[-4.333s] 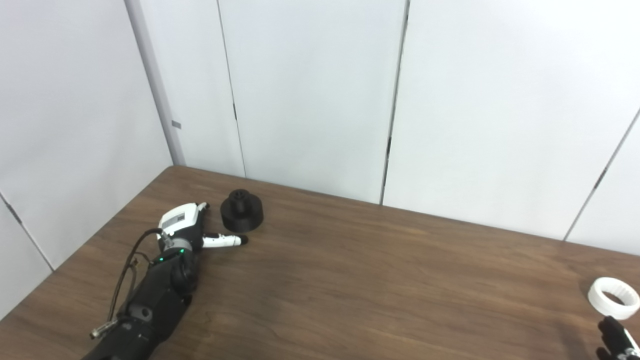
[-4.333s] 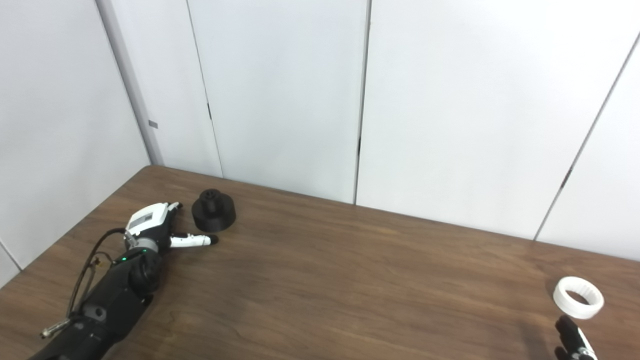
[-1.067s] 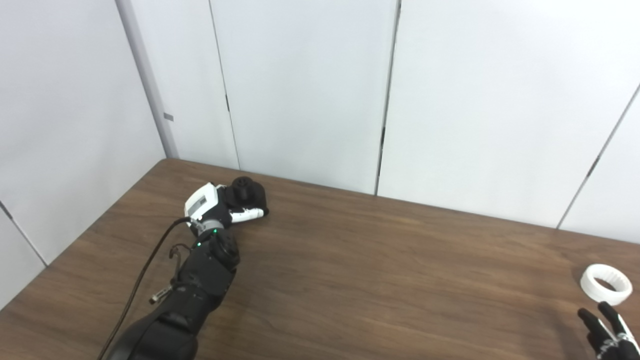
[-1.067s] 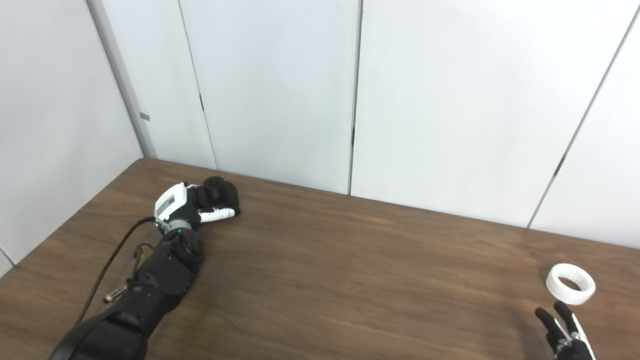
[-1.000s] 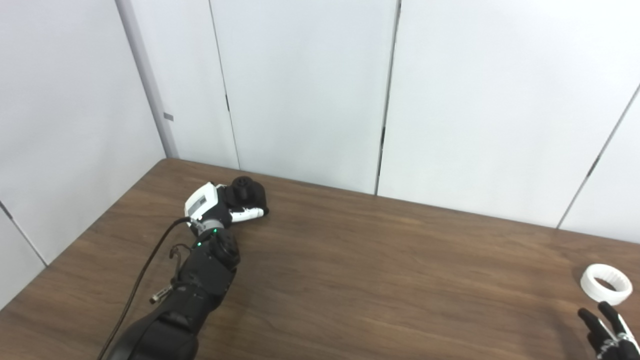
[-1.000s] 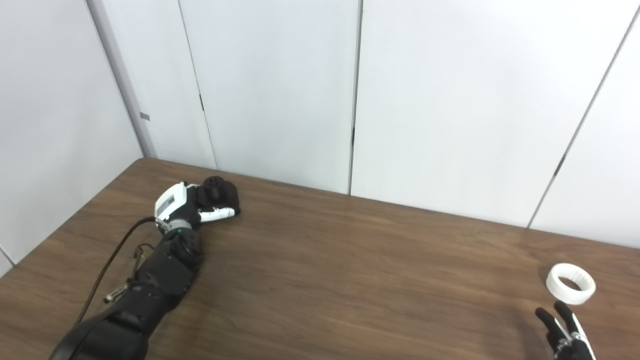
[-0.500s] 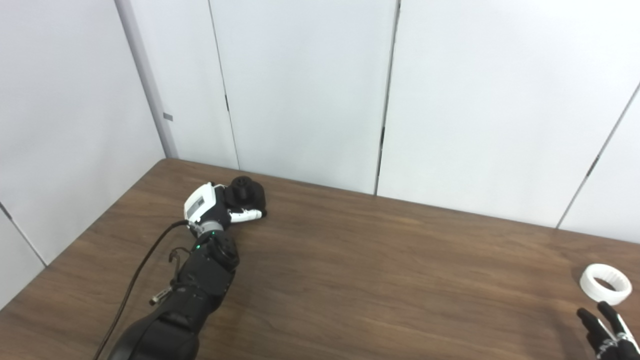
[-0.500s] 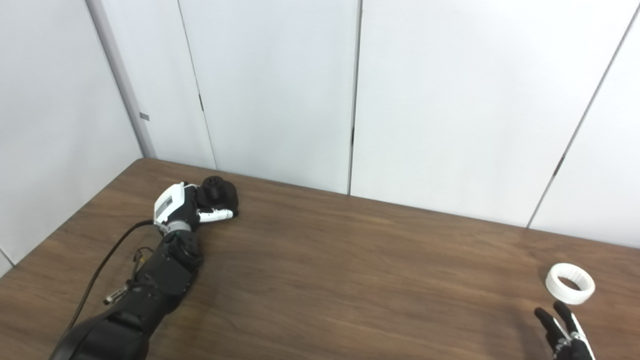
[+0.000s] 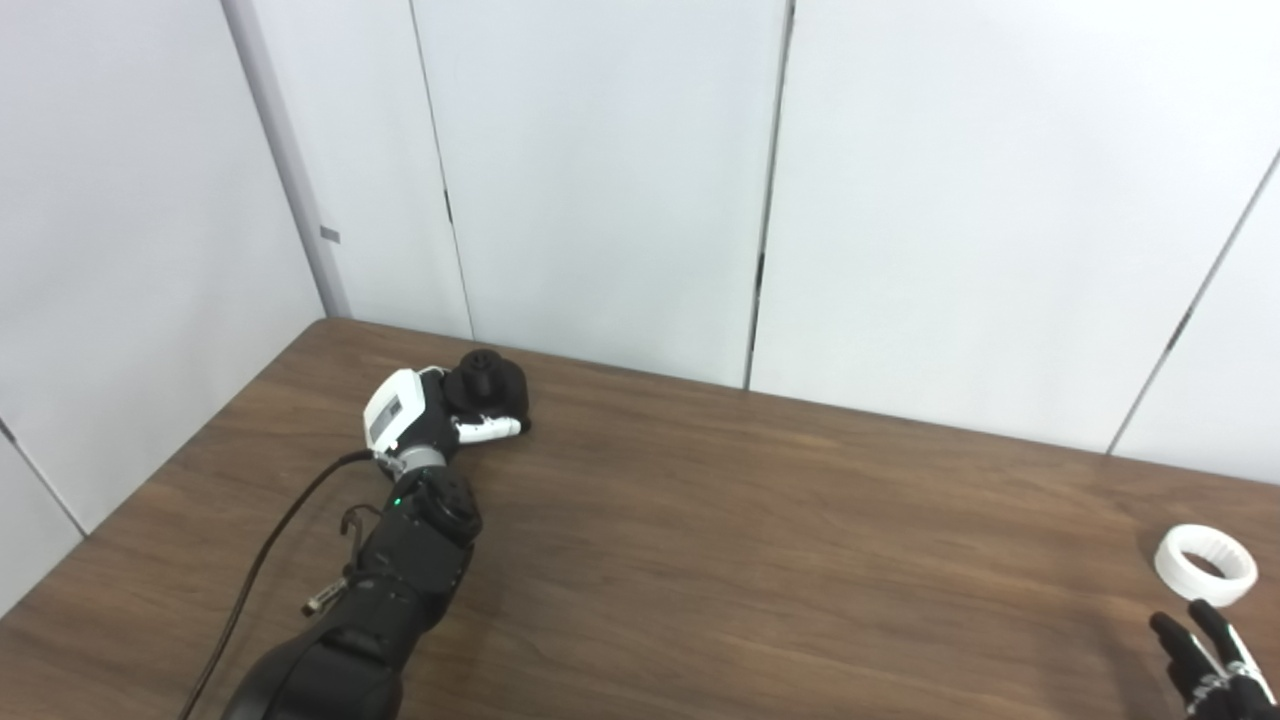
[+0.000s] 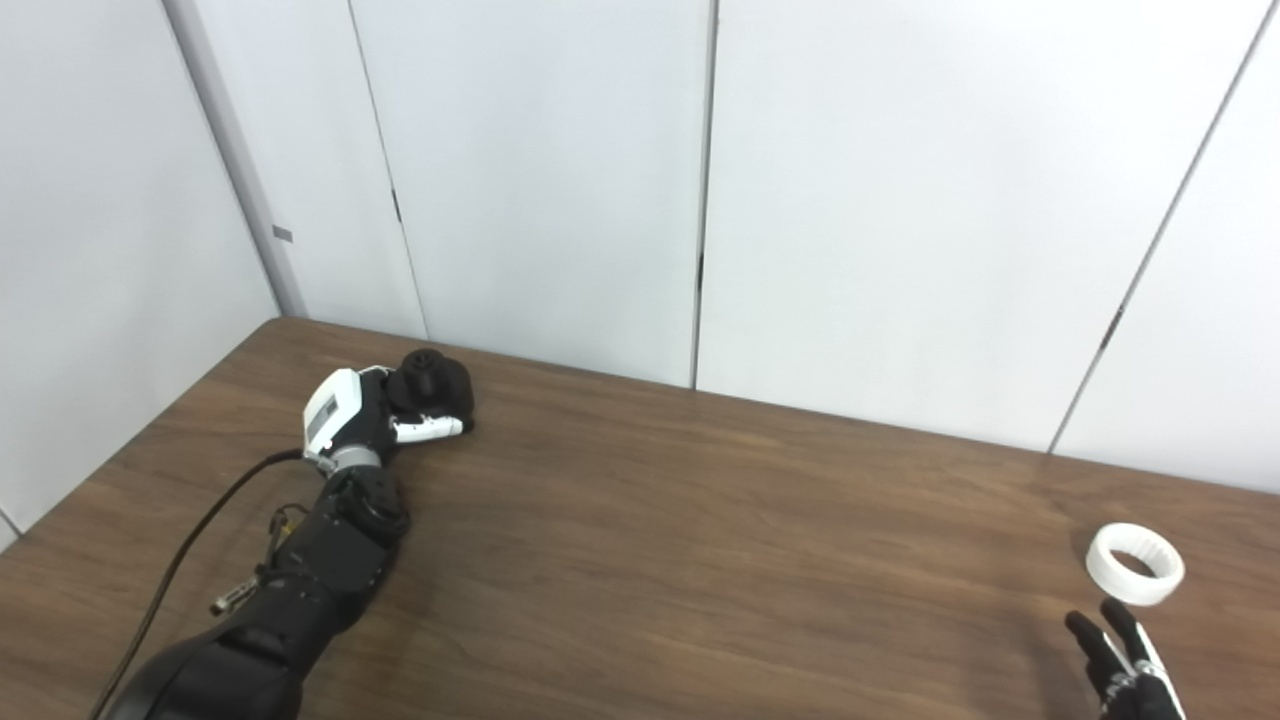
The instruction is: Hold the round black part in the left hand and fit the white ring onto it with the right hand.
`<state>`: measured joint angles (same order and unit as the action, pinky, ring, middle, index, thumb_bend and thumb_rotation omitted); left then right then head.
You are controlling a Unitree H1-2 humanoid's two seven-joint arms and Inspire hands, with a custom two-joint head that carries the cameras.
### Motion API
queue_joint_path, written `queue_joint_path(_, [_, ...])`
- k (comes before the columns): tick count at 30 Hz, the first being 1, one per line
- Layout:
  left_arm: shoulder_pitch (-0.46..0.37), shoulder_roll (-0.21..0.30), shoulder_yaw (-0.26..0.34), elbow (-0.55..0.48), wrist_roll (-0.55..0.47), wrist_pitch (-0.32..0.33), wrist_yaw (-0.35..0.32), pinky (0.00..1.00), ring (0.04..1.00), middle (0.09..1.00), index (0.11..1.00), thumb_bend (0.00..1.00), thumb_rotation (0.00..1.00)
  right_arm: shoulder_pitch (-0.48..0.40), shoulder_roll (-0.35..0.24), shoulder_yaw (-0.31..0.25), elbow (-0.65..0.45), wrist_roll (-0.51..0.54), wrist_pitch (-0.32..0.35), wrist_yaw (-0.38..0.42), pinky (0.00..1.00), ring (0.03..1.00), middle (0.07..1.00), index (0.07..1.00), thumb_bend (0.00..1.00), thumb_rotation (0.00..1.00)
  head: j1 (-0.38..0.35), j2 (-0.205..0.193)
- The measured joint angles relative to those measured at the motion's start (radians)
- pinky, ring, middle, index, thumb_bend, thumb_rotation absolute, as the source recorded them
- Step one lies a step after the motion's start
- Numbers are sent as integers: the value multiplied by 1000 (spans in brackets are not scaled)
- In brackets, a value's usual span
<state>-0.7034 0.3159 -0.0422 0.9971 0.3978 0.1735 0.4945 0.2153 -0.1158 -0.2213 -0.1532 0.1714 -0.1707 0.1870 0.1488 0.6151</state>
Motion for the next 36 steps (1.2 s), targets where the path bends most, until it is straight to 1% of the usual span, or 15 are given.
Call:
queue_joint_path(6, [19, 4, -18, -19, 0, -26, 5, 1000, 978, 836, 483, 525, 54, 0, 0, 1, 0, -3, 0, -1, 1000, 951, 886, 937, 632, 988, 0, 2])
queue_joint_path(11, [58, 12, -58, -90, 6, -33, 3, 1000, 991, 829, 482, 525, 52, 1, 0, 2, -1, -4, -1, -1, 1000, 950, 886, 936, 633, 984, 6, 3])
queue_joint_path(13, [73, 18, -76, -121, 14, -33, -3, 1000, 999, 831, 482, 525, 53, 1, 0, 3, -1, -7, -1, -4, 1000, 953, 888, 932, 633, 997, 5, 5])
queue_joint_path(17, [111, 34, -105, -207, 35, -31, -42, 1000, 987, 825, 483, 526, 54, 1, 1, 8, -4, -27, -1, -9, 1000, 956, 887, 926, 653, 1000, 5, 6])
queue_joint_path(21, [168, 41, -120, -333, 48, -19, -93, 1000, 987, 829, 483, 526, 55, 2, 2, 16, -6, -38, -1, -10, 1000, 951, 883, 929, 644, 1000, 5, 9])
queue_joint_path(25, [236, 45, -128, -495, 70, 27, -166, 1000, 987, 816, 482, 526, 57, 1, 2, 23, -7, -42, -1, -11, 1000, 956, 892, 923, 637, 999, 3, 15])
queue_joint_path(29, [304, 62, -143, -672, 104, 92, -264, 1000, 1000, 854, 483, 525, 57, 1, 3, 30, -8, -48, -1, -14, 1000, 948, 893, 917, 630, 991, -3, 18])
queue_joint_path(30, [318, 66, -146, -706, 109, 101, -284, 1000, 1000, 868, 483, 525, 57, 1, 3, 32, -8, -48, -1, -15, 1000, 944, 892, 916, 625, 988, -14, 23])
queue_joint_path(33, [367, 85, -159, -837, 119, 140, -361, 1000, 1000, 904, 483, 525, 59, 1, 4, 37, -9, -54, -1, -26, 1000, 944, 881, 907, 650, 989, -18, 26])
queue_joint_path(36, [418, 94, -172, -952, 125, 172, -435, 1000, 1000, 926, 484, 524, 62, 1, 4, 41, -10, -71, -1, -32, 1000, 943, 881, 901, 636, 997, -25, 29])
